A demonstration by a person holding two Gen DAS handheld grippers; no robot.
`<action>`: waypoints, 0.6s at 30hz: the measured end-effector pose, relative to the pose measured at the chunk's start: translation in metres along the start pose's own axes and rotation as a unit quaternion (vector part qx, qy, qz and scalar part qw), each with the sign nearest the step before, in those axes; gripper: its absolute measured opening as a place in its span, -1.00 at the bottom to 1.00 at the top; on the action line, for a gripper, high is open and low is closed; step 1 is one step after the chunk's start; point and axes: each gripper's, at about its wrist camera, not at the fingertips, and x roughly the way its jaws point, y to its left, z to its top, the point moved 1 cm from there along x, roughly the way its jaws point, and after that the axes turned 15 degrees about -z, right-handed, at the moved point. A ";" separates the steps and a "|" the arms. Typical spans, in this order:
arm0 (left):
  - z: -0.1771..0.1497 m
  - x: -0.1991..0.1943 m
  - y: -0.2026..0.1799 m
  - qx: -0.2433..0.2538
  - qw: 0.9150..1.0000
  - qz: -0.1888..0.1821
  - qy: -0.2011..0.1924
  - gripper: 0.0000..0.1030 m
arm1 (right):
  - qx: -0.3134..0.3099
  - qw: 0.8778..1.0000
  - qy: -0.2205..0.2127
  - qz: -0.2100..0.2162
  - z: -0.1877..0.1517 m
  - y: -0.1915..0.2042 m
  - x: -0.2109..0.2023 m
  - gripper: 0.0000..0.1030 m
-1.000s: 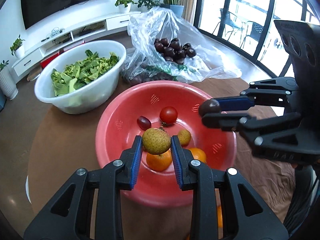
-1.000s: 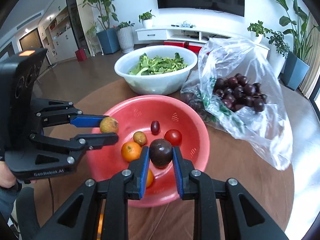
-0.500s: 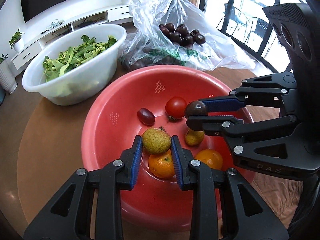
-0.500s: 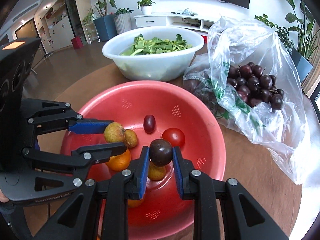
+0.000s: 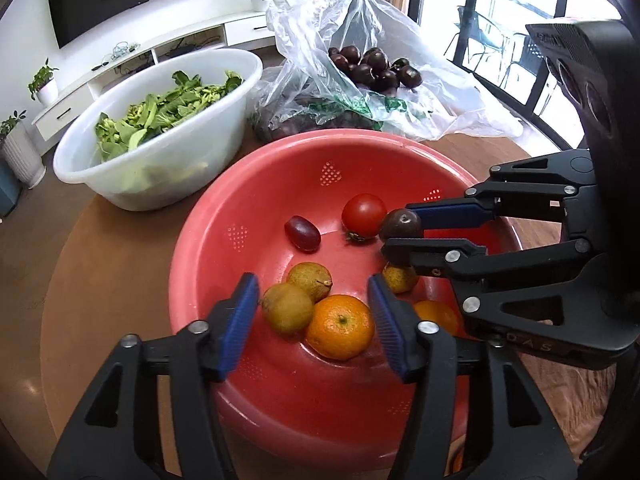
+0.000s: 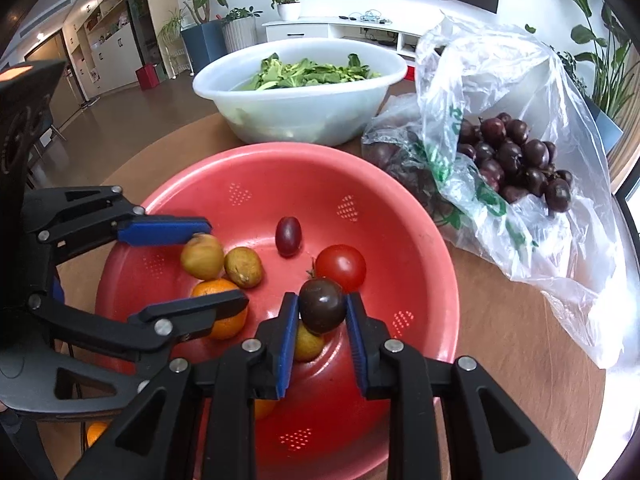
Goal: Organize fruits
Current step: 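Open the left tool over the red bowl while the right tool releases the plum, then move both open tools back to the fruit cluster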
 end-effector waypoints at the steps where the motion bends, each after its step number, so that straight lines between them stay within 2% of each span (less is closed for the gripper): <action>1: -0.001 -0.002 0.000 -0.002 1.000 -0.001 -0.002 0.22 | 0.000 1.000 0.000 -0.002 0.000 0.000 -0.001 -0.48; 4: -0.003 -0.010 -0.001 -0.005 1.000 -0.001 -0.009 0.25 | 0.000 1.000 -0.004 -0.003 0.000 -0.001 -0.005 -0.30; 6: -0.006 -0.018 -0.003 -0.007 1.000 0.003 -0.016 0.42 | 0.004 1.000 -0.007 -0.003 0.000 -0.003 -0.009 -0.10; 9: -0.012 -0.036 -0.009 -0.008 0.999 0.007 -0.032 0.44 | 0.004 1.000 -0.014 -0.002 -0.002 -0.004 -0.017 -0.09; 11: -0.018 -0.047 -0.012 -0.011 0.999 0.010 -0.041 0.58 | 0.005 1.000 -0.019 0.001 -0.006 -0.004 -0.026 -0.08; 12: -0.023 -0.056 -0.016 -0.015 0.999 0.011 -0.049 0.72 | 0.006 1.000 -0.023 0.001 -0.009 -0.006 -0.032 -0.04; 13: -0.028 -0.062 -0.018 -0.017 0.998 0.011 -0.055 0.78 | 0.010 1.000 -0.028 0.001 -0.013 -0.008 -0.041 -0.01; 18: -0.066 -0.098 -0.037 -0.037 0.995 0.019 -0.089 0.99 | 0.032 0.997 -0.061 0.017 -0.045 -0.016 -0.089 0.28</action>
